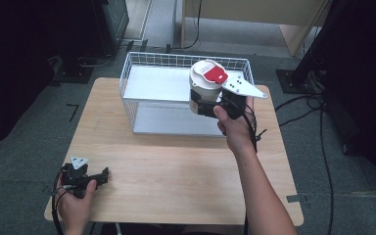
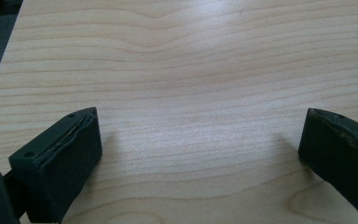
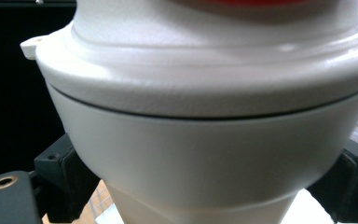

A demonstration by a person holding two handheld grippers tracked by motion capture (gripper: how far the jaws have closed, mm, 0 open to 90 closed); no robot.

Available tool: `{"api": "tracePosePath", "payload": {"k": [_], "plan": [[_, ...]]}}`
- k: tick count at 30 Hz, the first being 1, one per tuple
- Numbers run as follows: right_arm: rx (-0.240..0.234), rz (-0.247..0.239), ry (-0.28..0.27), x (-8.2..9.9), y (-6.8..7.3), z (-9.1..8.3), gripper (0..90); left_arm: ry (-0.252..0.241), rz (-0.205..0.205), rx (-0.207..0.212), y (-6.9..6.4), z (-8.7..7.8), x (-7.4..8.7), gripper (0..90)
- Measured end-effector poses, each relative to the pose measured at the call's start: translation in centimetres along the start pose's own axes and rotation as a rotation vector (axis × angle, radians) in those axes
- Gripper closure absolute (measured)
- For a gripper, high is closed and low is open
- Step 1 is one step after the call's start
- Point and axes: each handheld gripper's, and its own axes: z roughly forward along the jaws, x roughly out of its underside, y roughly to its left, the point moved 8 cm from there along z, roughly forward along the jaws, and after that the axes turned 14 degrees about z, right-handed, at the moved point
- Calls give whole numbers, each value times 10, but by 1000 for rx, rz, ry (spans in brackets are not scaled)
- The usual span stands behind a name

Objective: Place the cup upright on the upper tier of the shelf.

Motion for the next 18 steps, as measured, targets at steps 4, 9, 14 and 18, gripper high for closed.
{"api": "tracePosePath", "payload": {"k": [4, 9, 14, 18], "plan": [[18, -3, -9, -7, -2, 9, 91, -1, 0, -1, 0, 0, 0, 0], [53, -2, -18, -13, -8, 20, 90, -1, 0, -1, 0, 0, 0, 0], [93, 14, -32, -18, -18, 30, 90, -1, 0, 0, 0, 0, 0, 0], [116, 18, -48, -23, -26, 37, 90, 0, 0, 0, 0, 0, 0, 0]]}}
